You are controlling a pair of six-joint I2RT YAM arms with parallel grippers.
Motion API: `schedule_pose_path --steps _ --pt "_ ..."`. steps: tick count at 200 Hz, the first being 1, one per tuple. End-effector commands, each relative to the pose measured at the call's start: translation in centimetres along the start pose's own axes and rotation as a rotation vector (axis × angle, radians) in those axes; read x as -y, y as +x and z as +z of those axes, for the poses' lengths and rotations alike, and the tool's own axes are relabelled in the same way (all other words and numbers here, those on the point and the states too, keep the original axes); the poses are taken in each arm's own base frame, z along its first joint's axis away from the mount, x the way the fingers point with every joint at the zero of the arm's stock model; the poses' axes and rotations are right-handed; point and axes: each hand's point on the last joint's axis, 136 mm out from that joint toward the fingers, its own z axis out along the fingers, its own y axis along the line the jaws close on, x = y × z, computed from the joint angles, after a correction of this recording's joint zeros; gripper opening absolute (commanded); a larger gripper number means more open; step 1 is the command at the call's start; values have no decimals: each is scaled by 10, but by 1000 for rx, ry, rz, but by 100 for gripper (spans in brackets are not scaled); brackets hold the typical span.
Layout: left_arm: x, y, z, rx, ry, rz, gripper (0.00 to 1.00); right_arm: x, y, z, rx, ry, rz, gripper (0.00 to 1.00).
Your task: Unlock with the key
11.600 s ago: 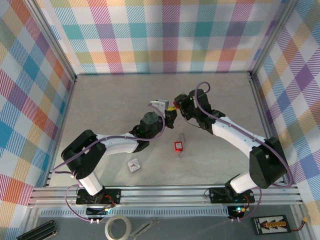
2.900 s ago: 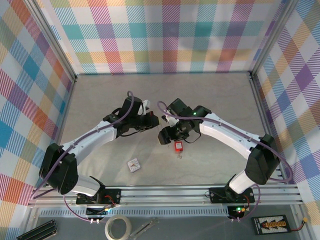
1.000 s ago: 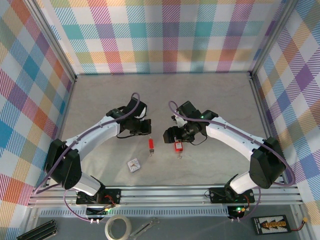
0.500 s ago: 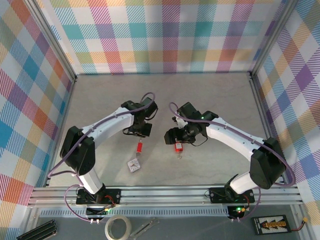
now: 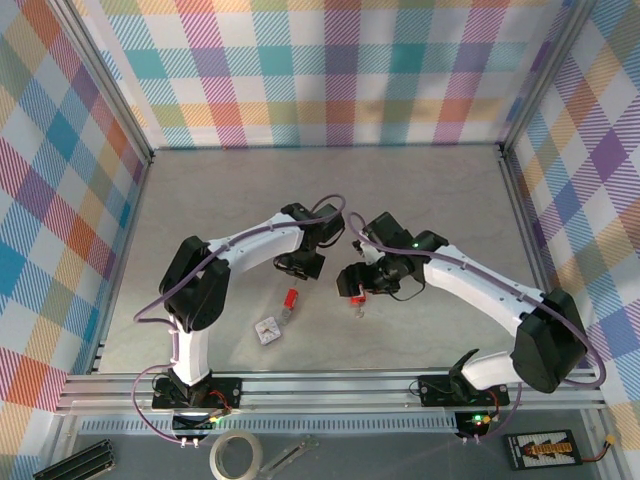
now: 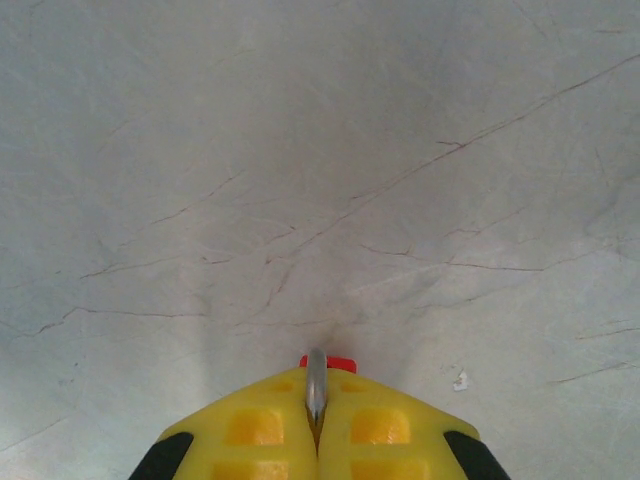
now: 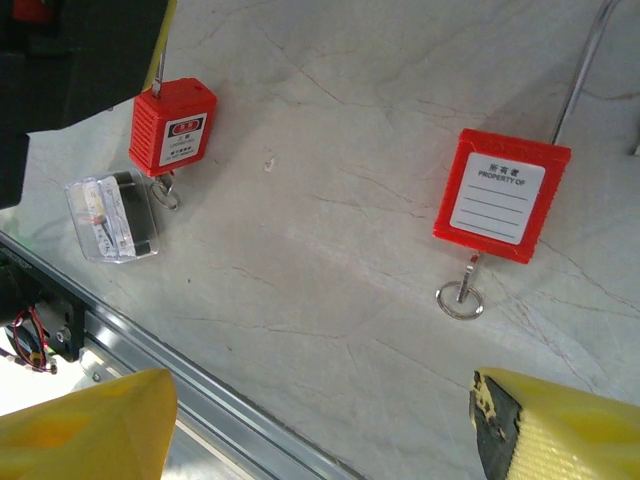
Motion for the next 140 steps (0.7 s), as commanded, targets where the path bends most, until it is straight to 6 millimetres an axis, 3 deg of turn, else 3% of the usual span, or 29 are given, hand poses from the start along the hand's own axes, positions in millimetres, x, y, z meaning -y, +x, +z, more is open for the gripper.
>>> schedule_pose_path --steps 1,99,140 --pt "2 2 0 -21 -11 15 0 6 5 -4 5 6 -3 77" --pt "27 0 5 -27 102 -16 25 7 5 0 4 0 6 77" --pt "33 -7 -12 36 173 -65 37 6 4 1 1 0 9 77"
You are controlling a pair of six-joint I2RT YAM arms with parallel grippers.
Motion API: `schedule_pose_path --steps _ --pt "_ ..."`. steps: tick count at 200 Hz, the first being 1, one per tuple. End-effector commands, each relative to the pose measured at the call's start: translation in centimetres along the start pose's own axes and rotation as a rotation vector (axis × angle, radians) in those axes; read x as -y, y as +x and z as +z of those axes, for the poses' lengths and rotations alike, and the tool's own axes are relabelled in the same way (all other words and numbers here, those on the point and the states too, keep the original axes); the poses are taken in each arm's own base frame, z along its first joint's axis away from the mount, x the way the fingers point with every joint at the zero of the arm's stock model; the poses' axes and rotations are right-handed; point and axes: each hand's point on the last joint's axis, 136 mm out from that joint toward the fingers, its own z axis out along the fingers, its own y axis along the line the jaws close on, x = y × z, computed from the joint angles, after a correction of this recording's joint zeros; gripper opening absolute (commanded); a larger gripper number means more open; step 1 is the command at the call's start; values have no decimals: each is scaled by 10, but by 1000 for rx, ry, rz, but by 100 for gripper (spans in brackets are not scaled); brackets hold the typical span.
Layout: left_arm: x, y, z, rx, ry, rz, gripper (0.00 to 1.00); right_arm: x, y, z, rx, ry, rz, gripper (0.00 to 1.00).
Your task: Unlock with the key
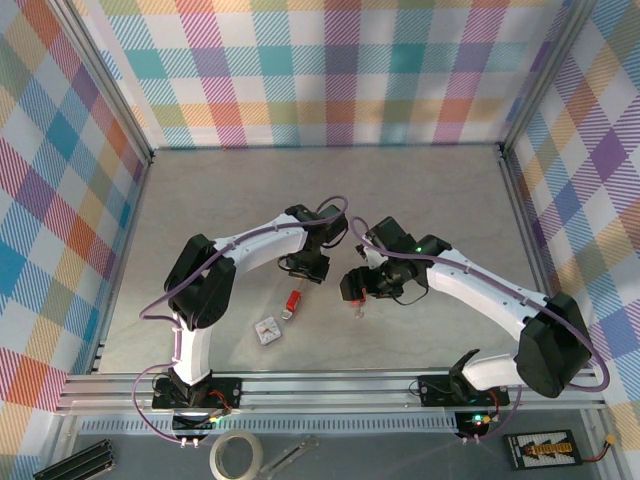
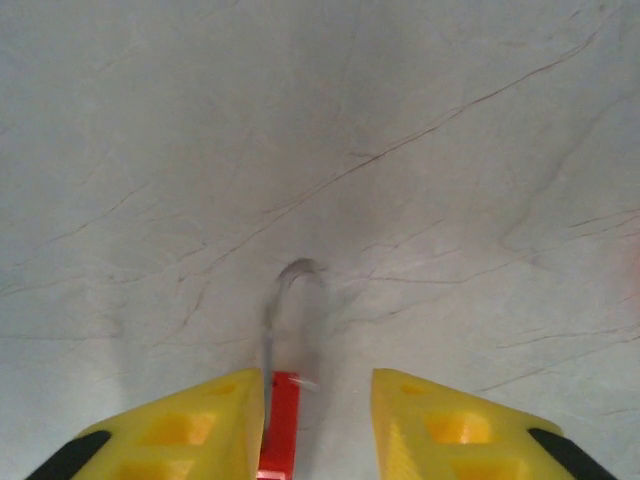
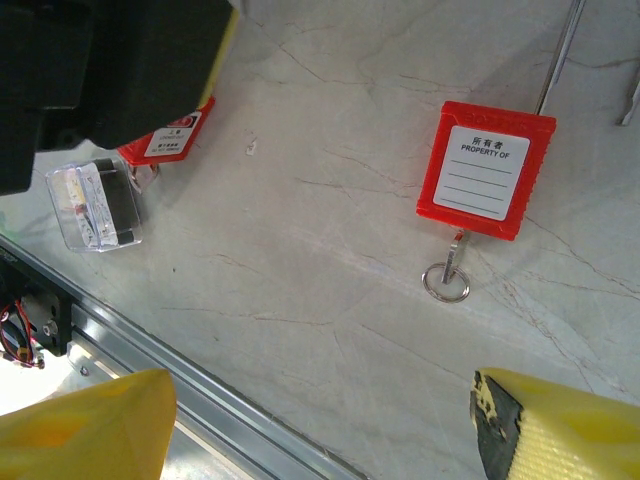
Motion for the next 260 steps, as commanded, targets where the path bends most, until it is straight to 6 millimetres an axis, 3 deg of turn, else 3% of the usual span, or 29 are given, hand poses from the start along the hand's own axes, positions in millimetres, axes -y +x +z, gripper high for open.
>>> schedule_pose_path --steps 1,31,60,87,145,260 --pt "10 -2 -18 48 68 -32 37 0 -4 0 7 -6 0 77" --pt "13 -7 -34 102 116 -60 51 -1 -4 1 4 -8 0 77" --pt "0 -8 -53 178 207 -150 59 -1 -3 3 -8 -16 10 77" --pt "-19 10 -57 212 259 -206 65 -2 -5 4 -4 -18 13 78" --pt "-39 50 -19 178 224 -202 69 -10 -15 3 -4 -33 16 77" --pt "-26 57 16 98 135 -117 59 -13 -19 5 -6 -40 33 77"
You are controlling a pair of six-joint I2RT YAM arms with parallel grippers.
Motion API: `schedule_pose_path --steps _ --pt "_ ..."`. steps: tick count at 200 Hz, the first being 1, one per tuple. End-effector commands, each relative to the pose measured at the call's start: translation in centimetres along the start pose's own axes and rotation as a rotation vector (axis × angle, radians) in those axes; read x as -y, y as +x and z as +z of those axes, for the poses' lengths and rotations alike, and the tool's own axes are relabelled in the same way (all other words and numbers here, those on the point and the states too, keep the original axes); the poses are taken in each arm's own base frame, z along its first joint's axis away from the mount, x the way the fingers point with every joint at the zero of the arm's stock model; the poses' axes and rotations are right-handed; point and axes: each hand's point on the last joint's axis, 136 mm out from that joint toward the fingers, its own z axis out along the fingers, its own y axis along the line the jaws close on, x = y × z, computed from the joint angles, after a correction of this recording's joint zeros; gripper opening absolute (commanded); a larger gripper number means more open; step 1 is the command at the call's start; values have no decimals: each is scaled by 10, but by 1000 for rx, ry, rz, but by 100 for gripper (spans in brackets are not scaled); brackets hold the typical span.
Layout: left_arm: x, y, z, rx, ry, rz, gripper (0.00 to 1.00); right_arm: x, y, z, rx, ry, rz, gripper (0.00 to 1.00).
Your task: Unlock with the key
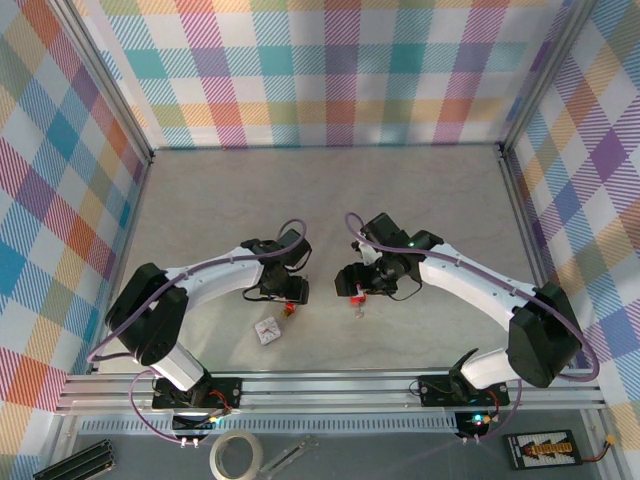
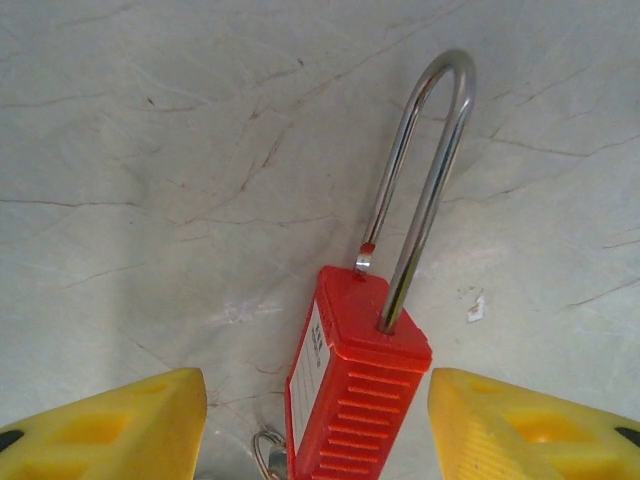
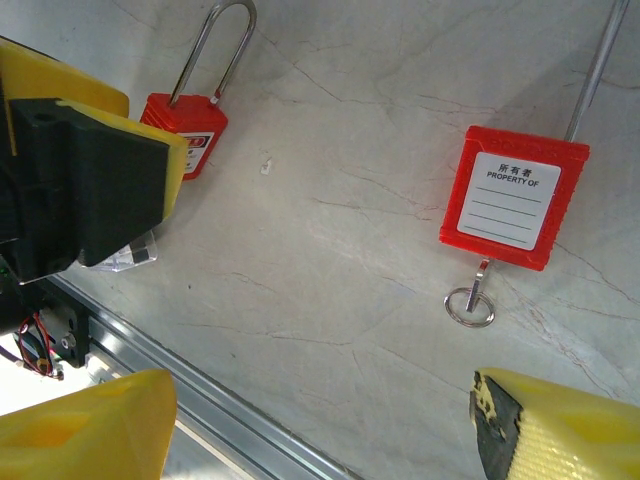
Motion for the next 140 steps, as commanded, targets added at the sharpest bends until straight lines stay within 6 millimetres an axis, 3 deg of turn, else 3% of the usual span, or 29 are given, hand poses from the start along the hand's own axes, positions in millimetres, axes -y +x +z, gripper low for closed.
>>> schedule_pose_path --steps 1,33,92,108,140 --pt "5 -2 -1 5 -15 24 58 -7 -8 -4 10 -23 6 77" --pt "7 -3 9 2 -27 33 51 -7 -10 -2 10 -23 1 77" --pt "6 6 19 -29 -122 134 17 -1 -21 -1 22 -33 51 77" --pt "7 3 7 -3 -151 164 8 1 -25 -2 31 -42 58 77" --pt "29 -3 -33 44 -81 237 4 4 -36 -2 41 -122 120 77"
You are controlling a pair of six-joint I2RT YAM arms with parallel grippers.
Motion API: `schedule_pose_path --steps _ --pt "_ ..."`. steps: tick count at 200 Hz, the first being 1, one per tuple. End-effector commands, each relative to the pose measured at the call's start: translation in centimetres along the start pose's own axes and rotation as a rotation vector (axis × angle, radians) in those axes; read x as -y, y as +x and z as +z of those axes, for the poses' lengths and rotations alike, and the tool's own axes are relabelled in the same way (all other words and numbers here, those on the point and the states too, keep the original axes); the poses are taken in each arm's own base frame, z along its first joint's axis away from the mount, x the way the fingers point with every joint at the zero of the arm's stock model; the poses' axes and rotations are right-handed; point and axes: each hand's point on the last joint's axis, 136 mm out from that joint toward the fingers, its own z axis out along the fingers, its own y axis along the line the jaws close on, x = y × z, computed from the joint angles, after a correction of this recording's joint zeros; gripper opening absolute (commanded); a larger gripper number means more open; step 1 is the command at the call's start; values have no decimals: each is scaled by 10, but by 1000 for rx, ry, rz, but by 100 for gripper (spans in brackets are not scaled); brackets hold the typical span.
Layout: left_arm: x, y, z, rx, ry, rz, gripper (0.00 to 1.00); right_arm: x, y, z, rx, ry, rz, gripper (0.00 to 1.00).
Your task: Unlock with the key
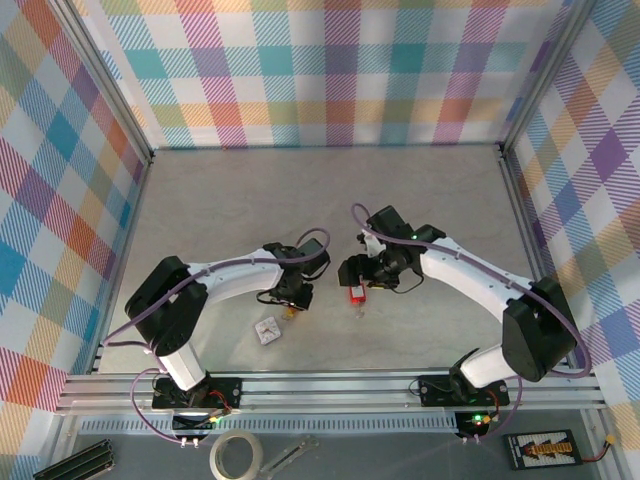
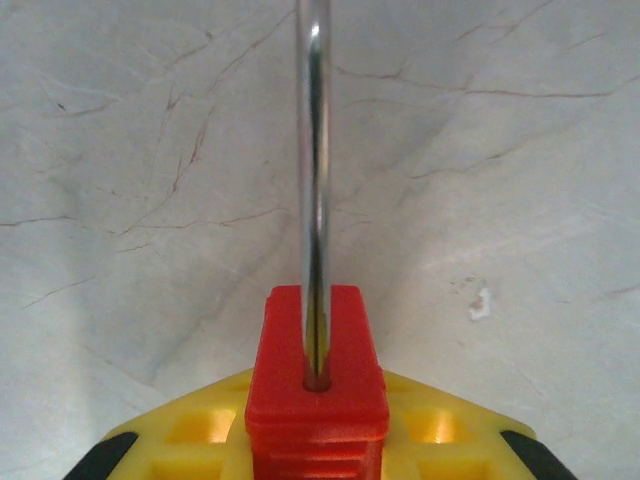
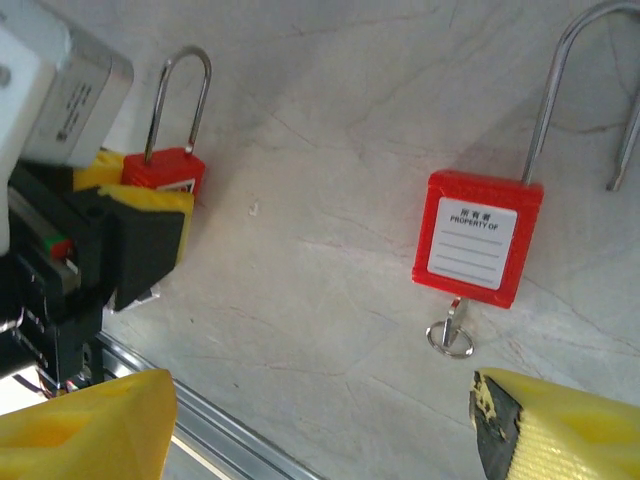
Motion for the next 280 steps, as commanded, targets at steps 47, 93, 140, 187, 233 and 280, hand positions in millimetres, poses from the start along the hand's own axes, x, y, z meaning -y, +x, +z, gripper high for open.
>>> schedule_pose_path --steps 47,93,140,187,233,280 --pt "44 -1 -65 5 240 165 2 0 -34 -1 31 -155 112 77" --pt "76 3 -60 -74 391 192 0 17 -31 0 30 -175 171 78" --pt "75 1 -52 -102 360 200 0 17 -28 17 -3 -243 206 77" --pt "66 11 -25 -194 302 179 0 19 -29 17 -4 -224 197 77" --pt "57 11 -10 -268 316 90 0 22 -25 14 5 -209 190 77" --pt "41 18 6 -341 299 31 0 21 -24 6 26 -199 164 77"
